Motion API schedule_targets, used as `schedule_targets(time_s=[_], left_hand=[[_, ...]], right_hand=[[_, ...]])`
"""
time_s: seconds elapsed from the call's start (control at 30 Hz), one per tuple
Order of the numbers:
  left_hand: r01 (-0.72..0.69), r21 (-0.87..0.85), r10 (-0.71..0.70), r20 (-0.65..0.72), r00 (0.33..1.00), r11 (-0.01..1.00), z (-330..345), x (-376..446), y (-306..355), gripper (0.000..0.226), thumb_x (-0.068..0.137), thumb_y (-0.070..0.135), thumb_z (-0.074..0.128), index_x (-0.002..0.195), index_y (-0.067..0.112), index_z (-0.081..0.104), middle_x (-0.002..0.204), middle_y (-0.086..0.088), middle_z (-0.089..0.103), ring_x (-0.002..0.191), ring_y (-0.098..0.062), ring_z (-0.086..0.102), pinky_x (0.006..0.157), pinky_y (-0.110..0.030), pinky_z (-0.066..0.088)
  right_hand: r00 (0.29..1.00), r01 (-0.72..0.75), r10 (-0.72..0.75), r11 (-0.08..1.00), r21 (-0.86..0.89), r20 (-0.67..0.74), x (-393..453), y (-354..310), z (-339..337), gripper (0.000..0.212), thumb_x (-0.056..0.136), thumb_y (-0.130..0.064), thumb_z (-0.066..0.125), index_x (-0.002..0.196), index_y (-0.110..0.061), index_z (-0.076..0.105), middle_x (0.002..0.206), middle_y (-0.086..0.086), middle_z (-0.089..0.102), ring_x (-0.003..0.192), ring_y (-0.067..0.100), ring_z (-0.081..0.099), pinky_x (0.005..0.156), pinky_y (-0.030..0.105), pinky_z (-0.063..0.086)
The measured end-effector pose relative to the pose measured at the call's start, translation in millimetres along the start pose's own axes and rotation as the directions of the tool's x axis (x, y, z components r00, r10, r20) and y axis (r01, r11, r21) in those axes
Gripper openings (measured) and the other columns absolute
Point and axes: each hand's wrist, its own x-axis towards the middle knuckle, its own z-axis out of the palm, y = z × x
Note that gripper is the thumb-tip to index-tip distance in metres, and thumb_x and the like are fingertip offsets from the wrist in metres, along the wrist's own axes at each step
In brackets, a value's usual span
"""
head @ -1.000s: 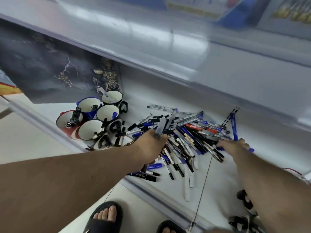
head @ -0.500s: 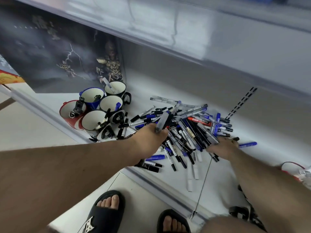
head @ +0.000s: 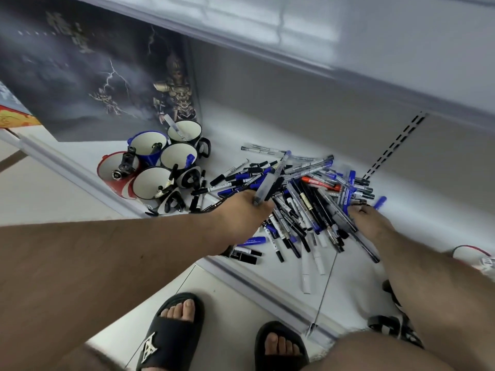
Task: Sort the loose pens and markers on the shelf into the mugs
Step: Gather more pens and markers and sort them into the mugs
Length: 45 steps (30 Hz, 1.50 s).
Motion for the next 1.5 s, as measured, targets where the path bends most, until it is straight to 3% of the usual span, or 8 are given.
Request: schedule_targets(time_s=[0.4, 0.53, 0.6, 0.83, 0.97, 1.1, 1.3, 1.5], left_hand=[[-0.033, 0.042, 0.029, 0.083, 0.996, 0.999, 17, 4, 3, 0.021, 0.1, 0.035, 0.049, 0.083, 0.023, 0.048, 0.066, -0.002, 0.041, 0.051, -0.016, 0.034, 0.05, -0.027, 0.031], [-0.038, 0.056, 0.033, 0.094, 0.995, 0.998, 19, 5, 5, 0.021, 0.1, 0.035, 0.048, 0.083, 0.024, 0.048, 0.066, -0.002, 0.041, 0.052, -0.016, 0.035, 0.05, -0.026, 0.032], [-0.037, 0.037, 0.033, 0.105, 0.994, 0.999, 19, 6, 6, 0.019, 0.1, 0.035, 0.048, 0.084, 0.025, 0.048, 0.066, -0.002, 0.039, 0.051, -0.016, 0.033, 0.05, -0.027, 0.032], [-0.011, 0.063, 0.004, 0.116, 0.993, 0.998, 19, 11, -2, 0.023, 0.099, 0.04, 0.049, 0.094, 0.018, 0.043, 0.065, -0.002, 0.043, 0.048, -0.014, 0.037, 0.054, -0.029, 0.037], [-0.003, 0.079, -0.005, 0.104, 0.995, 0.997, 14, 8, -8, 0.021, 0.099, 0.041, 0.049, 0.084, 0.025, 0.05, 0.065, 0.0, 0.044, 0.053, -0.015, 0.039, 0.058, -0.031, 0.039], [-0.012, 0.081, 0.004, 0.096, 0.995, 0.997, 11, 9, -12, 0.023, 0.099, 0.037, 0.049, 0.08, 0.025, 0.048, 0.064, 0.001, 0.042, 0.051, -0.013, 0.036, 0.05, -0.026, 0.034], [0.013, 0.067, -0.018, 0.087, 0.996, 0.998, 6, 11, -13, 0.02, 0.098, 0.038, 0.05, 0.083, 0.025, 0.049, 0.069, -0.003, 0.044, 0.054, -0.017, 0.038, 0.051, -0.027, 0.035], [0.02, 0.132, -0.03, 0.073, 0.997, 0.991, 7, 17, -11, 0.022, 0.097, 0.036, 0.051, 0.079, 0.026, 0.045, 0.058, 0.002, 0.042, 0.04, -0.011, 0.035, 0.043, -0.019, 0.031]], right_hand=[[0.961, 0.222, -0.182, 0.955, -0.195, 0.207, -27, 6, 1, 0.032, 0.094, -0.049, 0.058, 0.11, -0.022, 0.054, 0.115, 0.009, 0.059, 0.094, 0.021, 0.054, 0.078, 0.03, 0.041], [0.919, 0.255, -0.183, 0.951, -0.175, 0.349, -39, -4, 17, 0.05, 0.094, -0.059, 0.049, 0.126, -0.02, 0.052, 0.123, 0.003, 0.056, 0.104, 0.021, 0.054, 0.086, 0.03, 0.042], [0.914, 0.208, -0.134, 0.965, -0.158, 0.384, -40, -5, 22, 0.05, 0.089, -0.063, 0.055, 0.118, -0.022, 0.05, 0.112, 0.002, 0.053, 0.094, 0.019, 0.055, 0.078, 0.029, 0.044], [0.982, -0.103, 0.089, 0.992, 0.078, 0.169, -31, -20, 29, 0.111, 0.065, -0.076, 0.07, 0.145, -0.014, 0.025, 0.136, 0.013, 0.047, 0.114, 0.03, 0.054, 0.075, 0.037, 0.054], [0.983, -0.053, 0.046, 0.998, 0.035, 0.176, -28, -36, 48, 0.08, 0.061, -0.065, 0.08, 0.112, -0.007, 0.059, 0.105, 0.009, 0.063, 0.094, 0.023, 0.06, 0.081, 0.037, 0.056], [0.974, 0.008, -0.022, 0.998, 0.061, 0.226, -37, -56, 53, 0.044, 0.07, -0.041, 0.085, 0.089, -0.009, 0.061, 0.084, 0.006, 0.062, 0.075, 0.018, 0.058, 0.062, 0.027, 0.048], [0.967, -0.046, 0.017, 0.993, 0.106, 0.256, -46, -57, 56, 0.069, 0.068, -0.044, 0.086, 0.109, -0.002, 0.05, 0.097, 0.011, 0.058, 0.09, 0.024, 0.056, 0.077, 0.033, 0.048], [0.951, -0.117, 0.049, 0.971, 0.209, 0.304, -61, -46, 65, 0.059, 0.067, -0.026, 0.086, 0.111, -0.003, 0.054, 0.099, 0.012, 0.061, 0.092, 0.027, 0.059, 0.085, 0.041, 0.054]])
